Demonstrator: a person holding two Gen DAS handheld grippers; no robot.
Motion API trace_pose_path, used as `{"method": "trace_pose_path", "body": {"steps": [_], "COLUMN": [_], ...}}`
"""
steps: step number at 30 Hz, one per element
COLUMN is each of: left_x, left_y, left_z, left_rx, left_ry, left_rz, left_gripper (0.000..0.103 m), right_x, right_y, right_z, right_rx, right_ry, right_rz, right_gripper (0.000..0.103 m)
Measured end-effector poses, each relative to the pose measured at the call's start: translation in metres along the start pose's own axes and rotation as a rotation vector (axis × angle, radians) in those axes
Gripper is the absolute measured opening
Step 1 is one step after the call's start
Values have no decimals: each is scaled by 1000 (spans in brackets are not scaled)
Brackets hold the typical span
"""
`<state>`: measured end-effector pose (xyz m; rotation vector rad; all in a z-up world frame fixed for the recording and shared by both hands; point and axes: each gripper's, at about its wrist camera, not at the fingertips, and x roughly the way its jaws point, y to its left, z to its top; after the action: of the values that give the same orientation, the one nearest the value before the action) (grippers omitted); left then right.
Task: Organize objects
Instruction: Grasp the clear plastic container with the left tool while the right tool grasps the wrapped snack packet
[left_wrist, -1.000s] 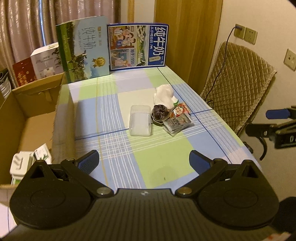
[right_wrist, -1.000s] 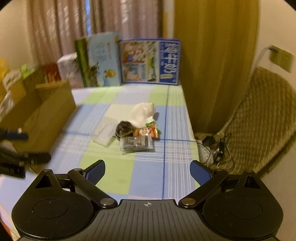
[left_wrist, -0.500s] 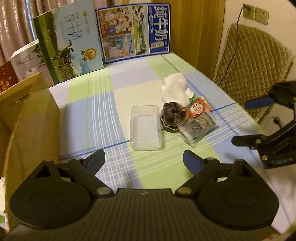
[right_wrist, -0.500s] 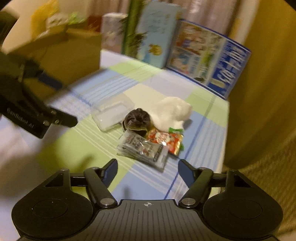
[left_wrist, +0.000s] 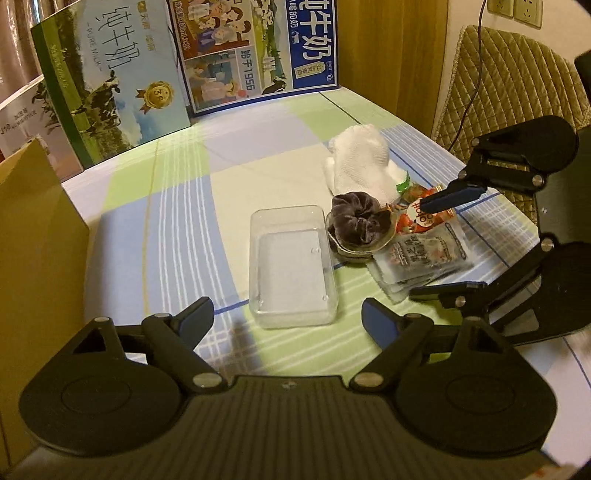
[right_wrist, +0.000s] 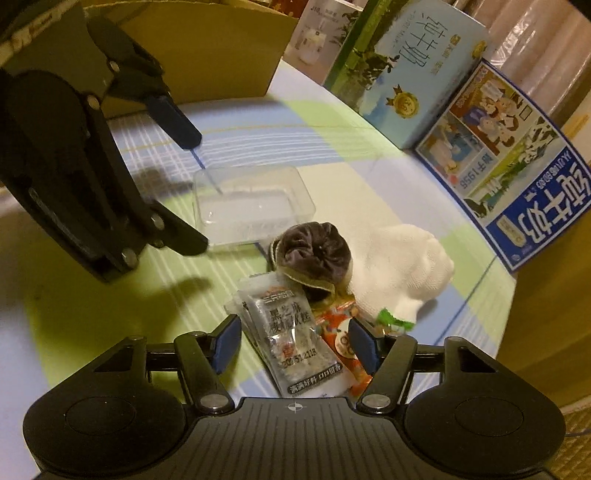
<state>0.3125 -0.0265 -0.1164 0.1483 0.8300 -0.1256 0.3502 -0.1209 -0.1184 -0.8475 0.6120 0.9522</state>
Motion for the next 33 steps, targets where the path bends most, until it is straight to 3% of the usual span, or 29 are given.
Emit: {"method": "trace_pose_path", "body": {"steps": [1,5,7,11,16,20,22,23,25,33], "left_x": [2,10,15,21,6,-24,-38,-44,-53,-46], "left_y": [0,4,5,5,-1,-8,-10,-11,-11,-5], "left_z": [1,6,9,12,-1,-28,-42,-48,-57,-54], "left_rx": [-1,-17,-17,-7,-1,5,-2,-7,-16,-28], "left_ry": [-3,-3,14,37,48,50,52,46,35,38], "left_rz": [-1,-7,-16,-30,-46,-55,-58,-57,-54,-43], "left_gripper": [84,80,67,51,51,51,51,51,56,56], "right_x": [0,-7,-11,-25,-45,-59,-58,-57,-53,-43], "right_y": [-1,4,4,1,3,17,21,23,24,30], "right_z": [1,0,-1,-2,-6,-11,-15,-18,-21,-28], "right_rx": [15,78,142,320,488,448,441,442,442,502], "right_ry": [3,10,19,48,69,37,36,30,26,-2], "right_rz": [13,16,18,22,71,66,52,57,57,40], "right_gripper": [50,41,37,33,34,37,50,51,52,50]}}
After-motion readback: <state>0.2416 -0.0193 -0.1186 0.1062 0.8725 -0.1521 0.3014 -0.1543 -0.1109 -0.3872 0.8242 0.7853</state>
